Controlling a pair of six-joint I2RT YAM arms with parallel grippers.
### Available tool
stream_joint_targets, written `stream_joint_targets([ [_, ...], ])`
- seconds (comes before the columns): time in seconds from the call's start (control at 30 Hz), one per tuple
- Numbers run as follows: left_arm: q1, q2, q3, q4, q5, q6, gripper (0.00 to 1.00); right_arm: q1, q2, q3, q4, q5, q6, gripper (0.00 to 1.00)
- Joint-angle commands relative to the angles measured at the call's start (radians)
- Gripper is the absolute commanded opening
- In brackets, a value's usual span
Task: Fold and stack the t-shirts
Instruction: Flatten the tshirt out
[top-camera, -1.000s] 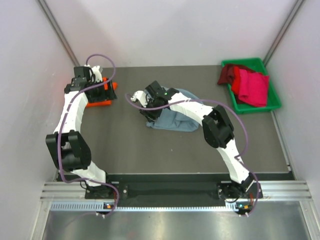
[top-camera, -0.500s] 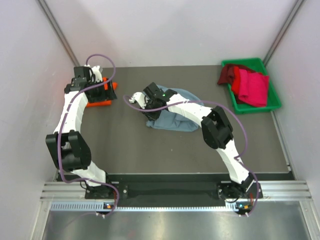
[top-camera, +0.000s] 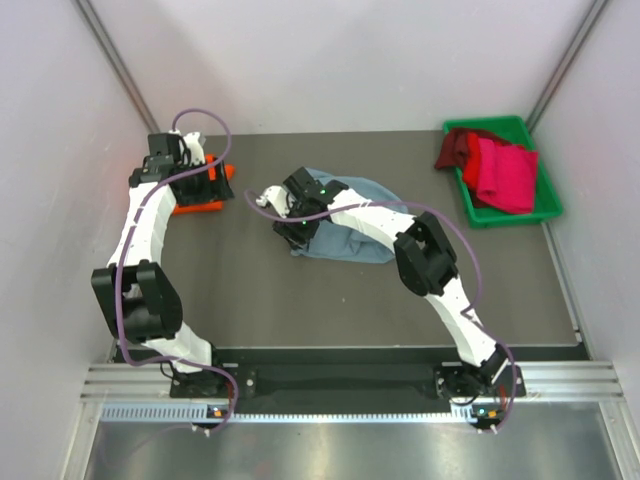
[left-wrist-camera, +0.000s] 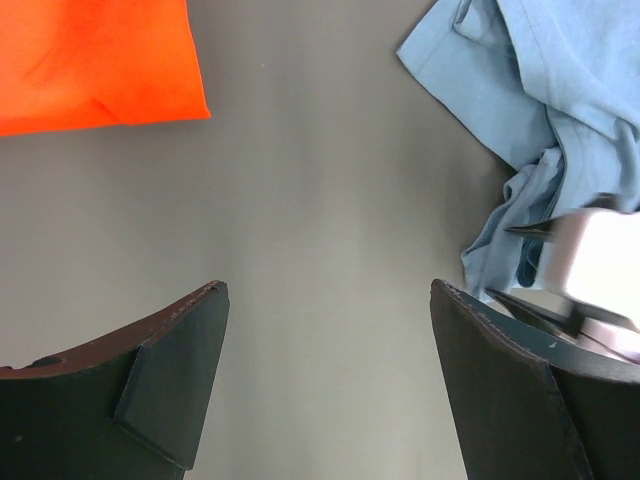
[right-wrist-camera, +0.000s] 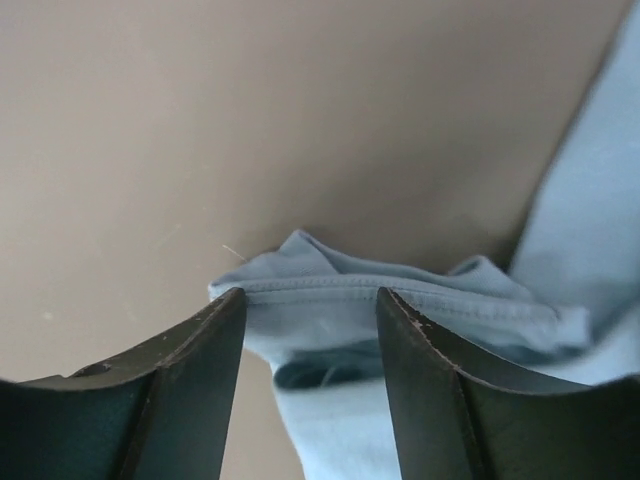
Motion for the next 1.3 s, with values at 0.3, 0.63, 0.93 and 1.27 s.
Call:
stream_joint_targets([
  [0.3,0.001,-0.042,-0.015,0.010,0.010,0.011,0.86,0.015,0.035,0.029,-0.001,-0.011,-0.013,0.24],
  [0.63,0.002,-0.035,0.001,0.016,-0.036,-0.002,0.86,0.017,-0.131,0.145,-0.018,0.063,-0.108,0.00],
  [0.93,0.019,-0.003,0.044,0.050,-0.093,-0.041,0.85,0.021,-0.378,0.305,0.096,0.092,-0.146,0.00],
  [1.27,0.019,0.066,0.101,0.050,-0.019,-0.065,0.83,0.024,-0.711,0.098,0.046,0.014,-0.187,0.00],
])
